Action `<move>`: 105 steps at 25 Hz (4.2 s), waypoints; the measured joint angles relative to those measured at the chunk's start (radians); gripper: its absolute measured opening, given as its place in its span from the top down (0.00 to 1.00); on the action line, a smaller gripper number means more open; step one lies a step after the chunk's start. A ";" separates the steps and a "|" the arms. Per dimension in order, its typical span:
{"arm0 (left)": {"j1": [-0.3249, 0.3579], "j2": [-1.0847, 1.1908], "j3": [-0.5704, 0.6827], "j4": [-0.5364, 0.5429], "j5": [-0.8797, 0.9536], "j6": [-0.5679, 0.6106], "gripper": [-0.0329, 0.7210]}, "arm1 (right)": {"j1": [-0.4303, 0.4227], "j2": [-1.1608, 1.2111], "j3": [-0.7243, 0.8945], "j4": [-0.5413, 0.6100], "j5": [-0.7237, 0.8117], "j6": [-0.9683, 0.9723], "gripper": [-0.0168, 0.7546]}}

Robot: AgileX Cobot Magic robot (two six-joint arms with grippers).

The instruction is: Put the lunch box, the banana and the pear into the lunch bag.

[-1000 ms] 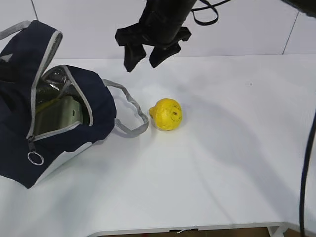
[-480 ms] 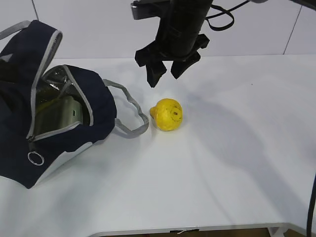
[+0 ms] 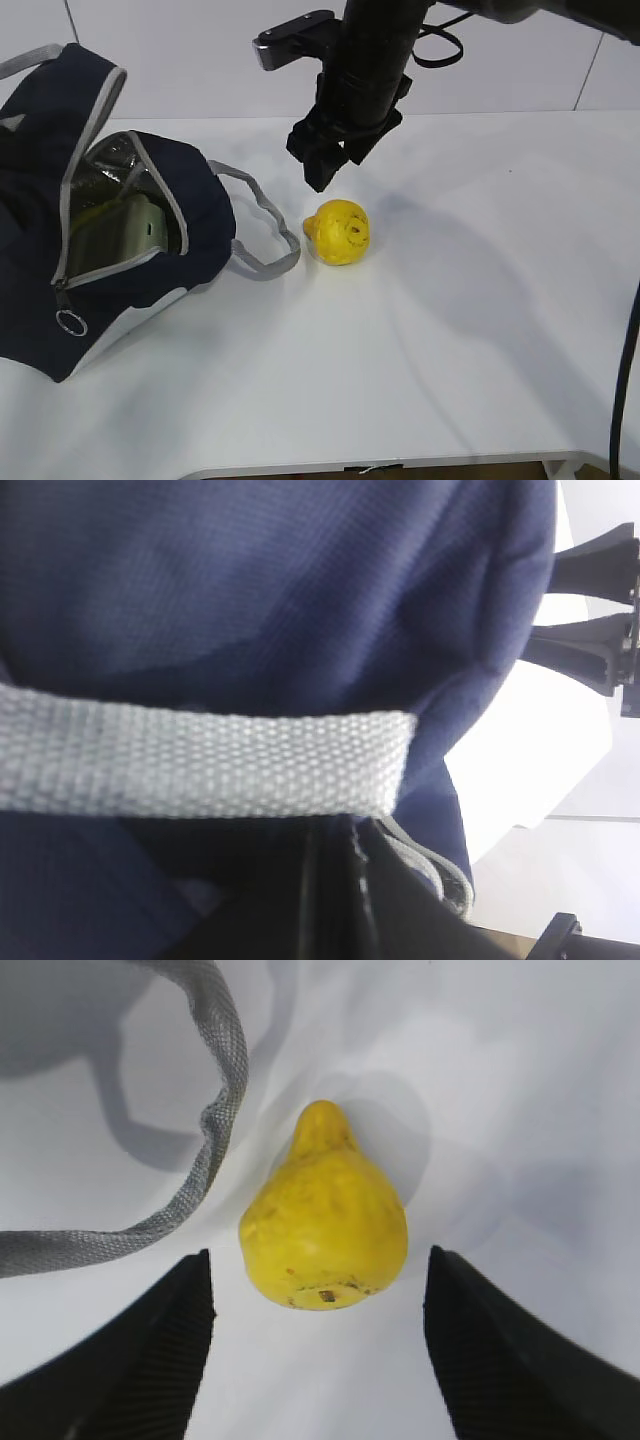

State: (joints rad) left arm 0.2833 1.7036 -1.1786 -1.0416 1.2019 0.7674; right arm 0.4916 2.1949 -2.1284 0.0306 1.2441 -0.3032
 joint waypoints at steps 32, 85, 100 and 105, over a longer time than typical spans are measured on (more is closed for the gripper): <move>0.000 0.000 0.000 0.036 0.000 0.000 0.98 | 0.000 0.032 0.000 0.059 -0.039 -0.051 0.29; 0.000 0.000 0.000 0.042 0.000 -0.001 0.98 | 0.000 0.174 -0.031 -0.031 -0.022 0.132 0.28; 0.000 0.000 0.000 0.046 0.000 -0.005 0.98 | 0.000 -0.069 -0.050 0.272 0.003 0.196 0.28; 0.000 0.000 0.000 0.044 0.000 -0.015 0.98 | 0.000 -0.060 -0.050 0.546 0.005 0.124 0.28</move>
State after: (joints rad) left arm 0.2833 1.7036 -1.1786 -0.9979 1.2019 0.7527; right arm 0.4916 2.1352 -2.1780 0.5770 1.2491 -0.1788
